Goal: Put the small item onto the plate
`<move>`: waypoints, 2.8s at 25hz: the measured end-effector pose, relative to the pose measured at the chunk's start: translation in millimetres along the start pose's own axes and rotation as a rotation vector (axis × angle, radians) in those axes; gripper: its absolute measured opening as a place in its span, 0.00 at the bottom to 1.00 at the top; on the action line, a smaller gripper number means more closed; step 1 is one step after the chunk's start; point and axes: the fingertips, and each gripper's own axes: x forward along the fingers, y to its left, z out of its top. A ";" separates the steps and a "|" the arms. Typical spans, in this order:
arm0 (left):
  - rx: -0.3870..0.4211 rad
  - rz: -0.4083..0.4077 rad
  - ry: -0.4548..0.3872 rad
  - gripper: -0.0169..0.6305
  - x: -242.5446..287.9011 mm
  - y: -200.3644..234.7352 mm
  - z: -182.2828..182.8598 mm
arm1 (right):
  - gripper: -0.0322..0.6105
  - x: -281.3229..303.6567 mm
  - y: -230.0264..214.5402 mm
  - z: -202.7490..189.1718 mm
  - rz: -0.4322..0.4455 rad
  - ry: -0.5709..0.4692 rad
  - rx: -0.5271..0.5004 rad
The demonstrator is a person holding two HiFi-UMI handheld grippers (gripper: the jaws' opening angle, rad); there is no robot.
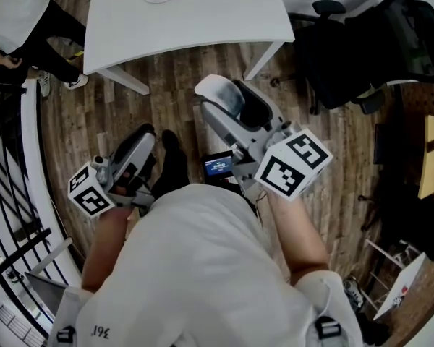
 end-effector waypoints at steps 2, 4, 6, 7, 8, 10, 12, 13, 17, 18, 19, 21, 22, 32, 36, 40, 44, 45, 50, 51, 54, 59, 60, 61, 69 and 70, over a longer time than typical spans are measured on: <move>-0.002 -0.018 0.006 0.19 3.4 12.5 20.7 | 0.55 19.6 -2.9 4.3 -0.022 0.002 0.000; 0.000 -0.032 0.013 0.19 5.6 25.2 43.9 | 0.55 41.4 -4.3 9.9 -0.039 0.002 -0.007; 0.004 -0.046 0.026 0.19 6.0 38.3 67.0 | 0.55 64.6 -4.9 16.5 -0.061 -0.004 -0.021; 0.006 -0.053 0.035 0.19 5.5 44.9 77.9 | 0.55 76.3 -4.6 19.2 -0.073 -0.008 -0.029; 0.009 -0.058 0.044 0.19 4.5 51.5 88.2 | 0.55 87.6 -4.0 21.1 -0.083 -0.011 -0.034; 0.017 -0.065 0.060 0.19 2.8 63.4 107.2 | 0.55 107.8 -2.2 23.1 -0.100 -0.016 -0.039; 0.026 -0.074 0.073 0.19 1.0 73.2 123.5 | 0.55 124.0 -1.1 23.8 -0.116 -0.017 -0.039; 0.030 -0.077 0.080 0.19 0.1 77.7 130.4 | 0.55 131.1 -1.0 24.1 -0.125 -0.019 -0.037; 0.045 -0.099 0.114 0.19 -3.2 91.6 150.9 | 0.55 156.9 -2.9 26.1 -0.159 -0.026 -0.026; 0.048 -0.102 0.119 0.19 -4.6 94.6 155.6 | 0.55 163.3 -2.9 27.0 -0.165 -0.027 -0.025; 0.050 -0.104 0.120 0.19 -6.7 97.9 160.7 | 0.55 169.9 -2.1 27.8 -0.169 -0.027 -0.026; 0.053 -0.103 0.116 0.19 -13.4 105.6 171.1 | 0.55 183.5 1.8 27.5 -0.175 -0.025 -0.032; 0.055 -0.100 0.112 0.19 -17.4 109.9 175.7 | 0.55 190.0 4.2 26.3 -0.177 -0.020 -0.038; 0.047 -0.076 0.083 0.23 -18.4 132.8 188.4 | 0.55 224.2 2.6 31.5 -0.155 0.029 -0.103; 0.061 -0.054 0.059 0.23 -5.6 139.1 191.7 | 0.55 232.5 -17.2 39.4 -0.135 0.040 -0.143; 0.077 -0.010 0.015 0.23 13.3 156.3 210.3 | 0.55 255.7 -42.4 50.4 -0.098 0.064 -0.170; 0.080 0.026 -0.006 0.23 40.3 177.5 226.4 | 0.55 279.6 -72.8 64.8 -0.067 0.095 -0.166; 0.080 0.034 -0.012 0.23 47.8 181.7 229.5 | 0.55 284.0 -80.3 68.8 -0.058 0.102 -0.163; 0.071 0.073 -0.030 0.23 84.4 200.9 239.5 | 0.55 300.7 -118.2 87.0 -0.033 0.138 -0.149; 0.071 0.080 -0.032 0.23 90.4 204.1 240.5 | 0.55 303.3 -124.9 89.4 -0.028 0.144 -0.145; 0.073 0.103 -0.043 0.23 102.6 213.5 242.7 | 0.55 310.1 -141.2 93.5 -0.014 0.160 -0.138; 0.084 0.138 -0.057 0.23 108.5 228.1 242.4 | 0.55 321.2 -160.6 90.2 0.003 0.189 -0.139; 0.083 0.145 -0.057 0.23 108.3 230.5 241.9 | 0.55 323.4 -163.2 89.1 0.002 0.195 -0.142; 0.082 0.152 -0.054 0.23 108.2 232.9 241.6 | 0.55 325.5 -165.2 88.2 0.000 0.201 -0.142; 0.065 0.140 -0.006 0.23 114.7 258.0 256.5 | 0.55 349.1 -182.7 81.0 -0.048 0.219 -0.152; 0.060 0.135 0.005 0.23 114.2 261.5 258.2 | 0.55 352.5 -183.1 79.3 -0.059 0.222 -0.158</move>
